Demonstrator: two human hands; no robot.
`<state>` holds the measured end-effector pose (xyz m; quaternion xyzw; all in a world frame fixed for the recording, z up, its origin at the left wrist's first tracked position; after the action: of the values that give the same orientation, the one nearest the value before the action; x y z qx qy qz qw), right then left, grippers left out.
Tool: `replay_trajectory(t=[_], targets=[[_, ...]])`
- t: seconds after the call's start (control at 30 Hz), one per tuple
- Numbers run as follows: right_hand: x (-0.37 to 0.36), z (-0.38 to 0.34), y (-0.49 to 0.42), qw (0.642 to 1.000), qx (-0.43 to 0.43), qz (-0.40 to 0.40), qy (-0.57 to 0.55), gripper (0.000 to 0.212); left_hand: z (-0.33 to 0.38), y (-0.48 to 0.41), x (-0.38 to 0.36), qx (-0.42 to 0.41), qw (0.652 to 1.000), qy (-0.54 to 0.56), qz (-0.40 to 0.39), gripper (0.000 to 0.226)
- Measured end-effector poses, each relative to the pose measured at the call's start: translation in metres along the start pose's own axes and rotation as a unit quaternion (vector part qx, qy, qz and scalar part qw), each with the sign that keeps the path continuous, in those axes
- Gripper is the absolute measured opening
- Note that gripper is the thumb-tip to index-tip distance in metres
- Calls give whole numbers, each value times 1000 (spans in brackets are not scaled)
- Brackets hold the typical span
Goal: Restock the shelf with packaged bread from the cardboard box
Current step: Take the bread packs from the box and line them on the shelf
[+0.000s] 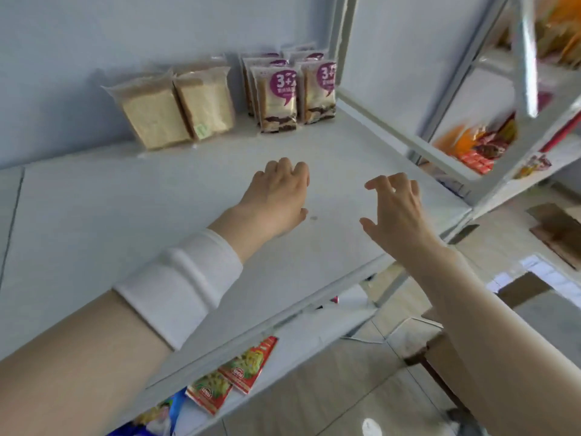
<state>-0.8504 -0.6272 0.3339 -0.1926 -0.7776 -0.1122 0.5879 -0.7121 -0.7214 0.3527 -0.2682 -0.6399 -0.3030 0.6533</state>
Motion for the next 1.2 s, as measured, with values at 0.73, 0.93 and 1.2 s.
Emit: replay_trajectory(t=[0.73,0.93,1.2], targets=[[-118,563,256,877,-449,-162,-46,33,552,-123,-341,-256,911,-64,-317,47],[-239,634,238,800,-521,-238,-179,49,589,-209,-475,-157,896,28,-415,56],[-407,728,210,643,-633,-219,-371,65,602,-268,-620,-5,899,203,-387,81]])
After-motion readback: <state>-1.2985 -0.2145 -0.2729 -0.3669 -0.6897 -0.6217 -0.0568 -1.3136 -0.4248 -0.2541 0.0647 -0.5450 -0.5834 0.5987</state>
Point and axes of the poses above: each hand's wrist, its own y-axis away from the middle knuckle, its own x-axis out of the back of the hand, z = x × y, the point moved 4 cm from there along -y, towards the middle knuckle, and after that the axes turned 5 degrees about -z, right-handed, at the moved point
